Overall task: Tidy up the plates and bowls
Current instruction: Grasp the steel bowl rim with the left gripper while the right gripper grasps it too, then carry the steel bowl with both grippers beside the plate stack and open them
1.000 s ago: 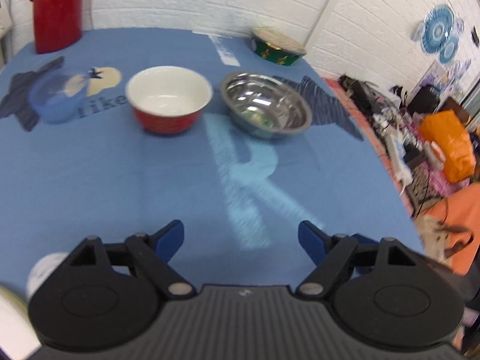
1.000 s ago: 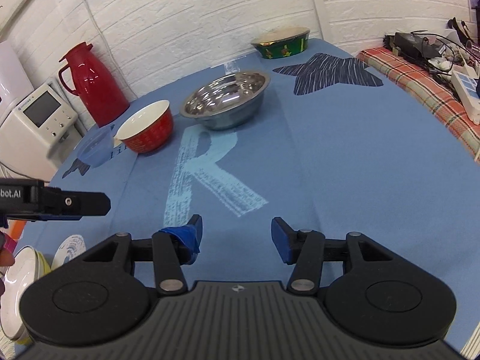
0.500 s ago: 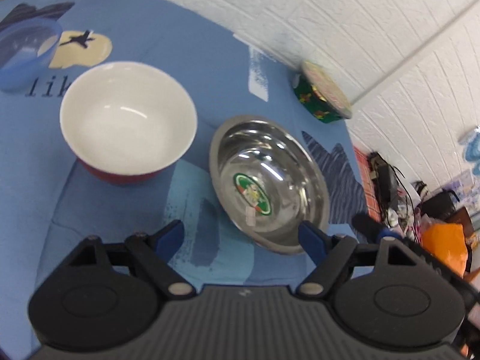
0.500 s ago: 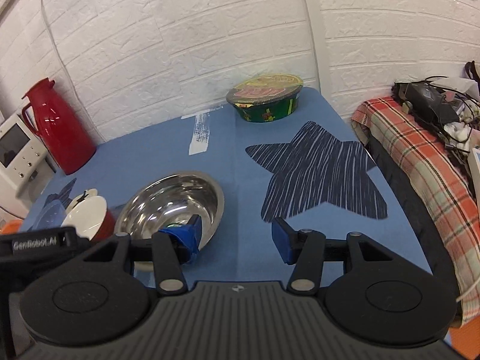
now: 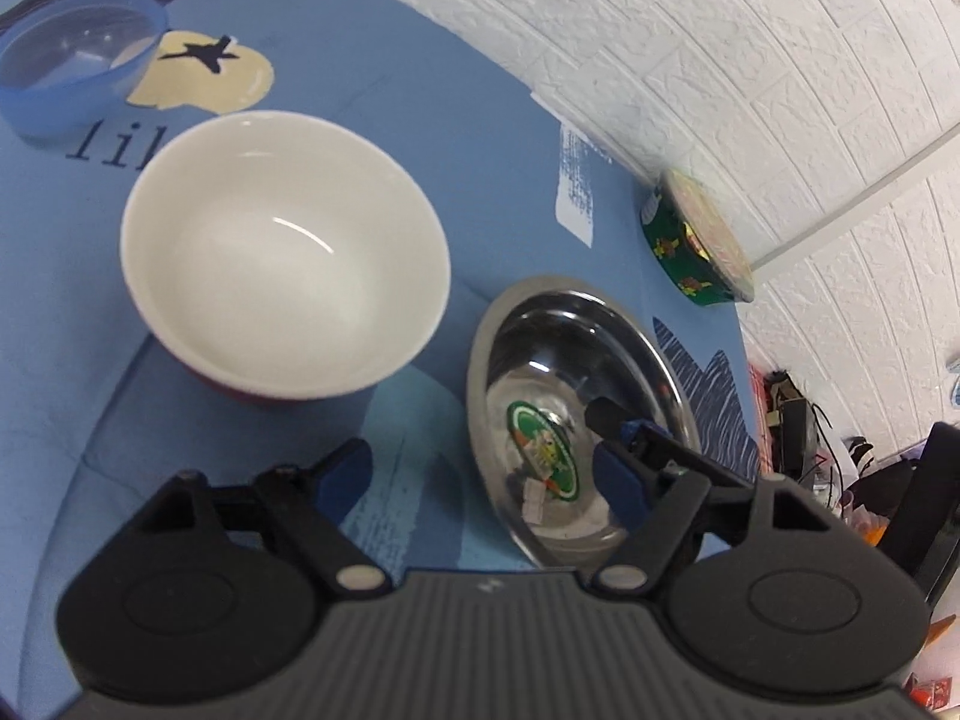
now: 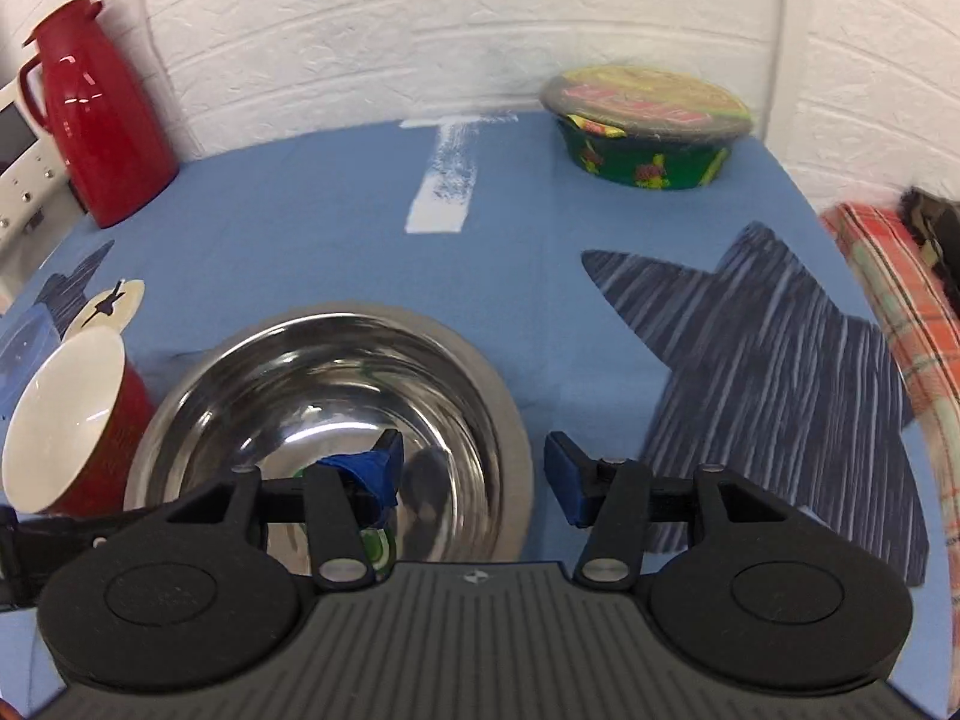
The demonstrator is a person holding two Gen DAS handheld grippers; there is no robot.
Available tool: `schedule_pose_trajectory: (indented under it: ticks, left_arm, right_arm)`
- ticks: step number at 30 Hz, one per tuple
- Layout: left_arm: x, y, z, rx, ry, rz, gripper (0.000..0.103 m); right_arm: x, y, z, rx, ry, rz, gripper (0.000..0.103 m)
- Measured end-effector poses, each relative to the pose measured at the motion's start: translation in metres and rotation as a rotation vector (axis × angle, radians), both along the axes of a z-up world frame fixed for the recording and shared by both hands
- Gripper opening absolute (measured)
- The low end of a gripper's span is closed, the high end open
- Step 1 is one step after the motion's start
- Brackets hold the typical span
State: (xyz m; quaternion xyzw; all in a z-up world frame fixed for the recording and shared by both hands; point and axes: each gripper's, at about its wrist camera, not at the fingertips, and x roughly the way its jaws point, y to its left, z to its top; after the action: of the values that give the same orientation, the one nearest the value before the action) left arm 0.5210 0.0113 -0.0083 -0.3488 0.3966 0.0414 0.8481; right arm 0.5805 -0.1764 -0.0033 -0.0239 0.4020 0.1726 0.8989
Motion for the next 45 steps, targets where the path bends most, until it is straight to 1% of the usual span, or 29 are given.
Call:
schedule_pose_trajectory:
  ticks: [1, 3, 4, 6, 8, 11, 13, 14, 15, 16, 17, 18, 19, 22, 24, 27, 30, 31, 35, 38, 42, 45]
  left_arm:
    - [0.001, -0.002, 0.001, 0.012, 0.002, -0.003, 0.076]
    - [0.005, -0.005, 0.001, 0.033, 0.007, -0.013, 0.063]
    - [0.006, -0.006, 0.001, 0.041, 0.009, -0.011, 0.061]
    - [0.008, -0.006, 0.001, 0.05, 0.01, -0.016, 0.06]
    - [0.008, -0.006, 0.001, 0.054, 0.012, -0.019, 0.059]
    - [0.008, -0.008, 0.0, 0.066, 0.013, -0.018, 0.058]
    - [0.009, -0.01, 0.001, 0.084, 0.017, -0.025, 0.052]
    - [0.01, -0.01, 0.0, 0.091, 0.019, -0.032, 0.041]
    - [0.011, -0.01, 0.0, 0.104, 0.023, -0.038, 0.024]
    - [0.012, -0.01, 0.0, 0.12, 0.029, -0.045, 0.019]
    - [0.014, -0.008, -0.001, 0.115, 0.032, -0.052, 0.015]
    - [0.016, -0.004, -0.004, 0.073, 0.039, -0.067, 0.011]
    - [0.018, -0.002, -0.005, 0.053, 0.05, -0.068, 0.011]
    - [0.015, -0.001, -0.003, 0.063, 0.059, -0.097, 0.006]
    - [0.006, -0.003, 0.001, 0.082, 0.07, -0.122, 0.006]
    - [-0.016, -0.004, 0.01, 0.116, 0.068, -0.161, 0.006]
    - [-0.05, -0.004, 0.023, 0.147, 0.05, -0.195, 0.006]
    - [-0.062, -0.004, 0.028, 0.155, 0.042, -0.208, 0.006]
    - [-0.121, 0.004, 0.043, 0.146, 0.03, -0.256, 0.006]
    - [-0.172, 0.008, 0.05, 0.169, 0.013, -0.289, 0.006]
    - [-0.233, 0.017, 0.048, 0.187, 0.01, -0.316, 0.006]
    - [-0.266, 0.021, 0.042, 0.212, 0.023, -0.341, 0.006]
  right_arm:
    - [-0.002, 0.001, 0.0, -0.016, -0.015, 0.004, 0.037]
    - [-0.003, 0.004, -0.003, -0.04, -0.025, 0.011, 0.037]
    - [-0.004, 0.005, -0.004, -0.051, -0.037, 0.017, 0.038]
    - [-0.008, 0.007, -0.005, -0.074, -0.06, 0.03, 0.039]
    - [-0.009, 0.004, -0.006, -0.066, -0.057, 0.006, 0.041]
    - [-0.006, 0.003, -0.005, -0.075, -0.051, 0.009, 0.044]
    - [-0.005, 0.004, -0.004, -0.082, -0.036, 0.011, 0.044]
    - [-0.005, 0.004, -0.003, -0.08, -0.028, 0.02, 0.042]
    - [-0.006, 0.002, -0.003, -0.066, -0.034, 0.031, 0.038]
    - [-0.009, 0.0, -0.004, -0.044, -0.048, 0.044, 0.033]
    - [-0.012, -0.001, -0.005, -0.033, -0.06, 0.05, 0.027]
    - [-0.015, -0.001, -0.006, -0.048, -0.079, 0.055, 0.017]
    - [-0.018, -0.001, -0.006, -0.044, -0.084, 0.065, 0.012]
    - [-0.024, -0.001, -0.003, -0.035, -0.073, 0.07, 0.01]
    - [-0.031, -0.001, -0.004, -0.021, -0.06, 0.076, 0.011]
    - [-0.046, -0.005, -0.001, 0.025, -0.034, 0.073, 0.011]
    - [-0.075, -0.006, 0.005, 0.04, -0.036, 0.084, 0.012]
    - [-0.089, -0.005, 0.007, 0.038, -0.041, 0.09, 0.012]
    - [-0.149, -0.004, 0.021, 0.055, -0.078, 0.11, 0.013]
    - [-0.201, 0.001, 0.03, 0.058, -0.105, 0.134, 0.013]
    - [-0.266, 0.013, 0.029, 0.04, -0.112, 0.162, 0.013]
    - [-0.305, 0.021, 0.02, 0.051, -0.102, 0.163, 0.014]
